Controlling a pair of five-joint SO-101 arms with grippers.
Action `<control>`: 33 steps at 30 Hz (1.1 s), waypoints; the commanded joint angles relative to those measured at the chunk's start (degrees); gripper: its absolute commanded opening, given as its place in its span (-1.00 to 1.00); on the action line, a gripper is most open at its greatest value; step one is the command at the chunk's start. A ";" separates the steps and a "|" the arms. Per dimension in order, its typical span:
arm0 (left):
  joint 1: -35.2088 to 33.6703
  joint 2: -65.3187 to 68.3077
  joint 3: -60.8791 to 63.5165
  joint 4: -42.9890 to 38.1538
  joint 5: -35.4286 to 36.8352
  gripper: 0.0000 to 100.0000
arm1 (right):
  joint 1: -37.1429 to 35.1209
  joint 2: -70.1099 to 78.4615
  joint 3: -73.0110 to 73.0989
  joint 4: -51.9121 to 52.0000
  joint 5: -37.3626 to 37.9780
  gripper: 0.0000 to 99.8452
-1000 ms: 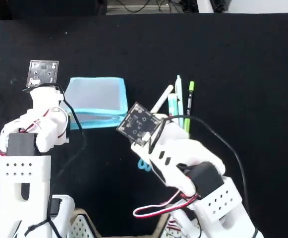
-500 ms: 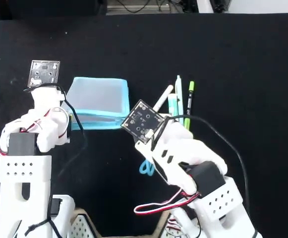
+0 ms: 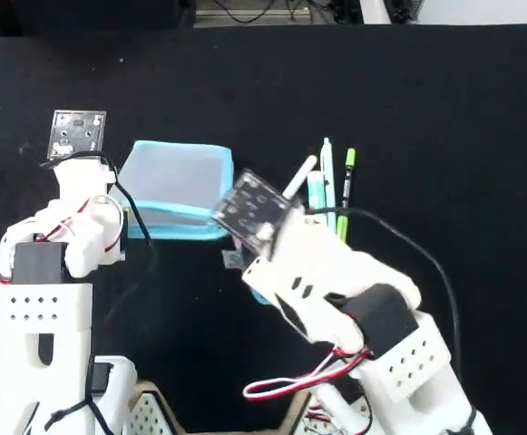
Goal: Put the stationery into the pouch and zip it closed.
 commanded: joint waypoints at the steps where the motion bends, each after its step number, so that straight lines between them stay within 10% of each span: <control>1: -0.57 -0.44 -0.22 -0.62 0.70 -0.94 | 0.62 5.05 -10.24 2.64 -0.53 -0.76; 12: -0.57 -0.44 -0.04 -0.35 0.70 -0.94 | 24.44 29.32 -17.19 3.08 -11.08 -0.76; 33: -0.66 -0.44 0.57 -0.62 0.70 -0.94 | 28.31 69.67 -39.16 -2.29 -16.35 -0.77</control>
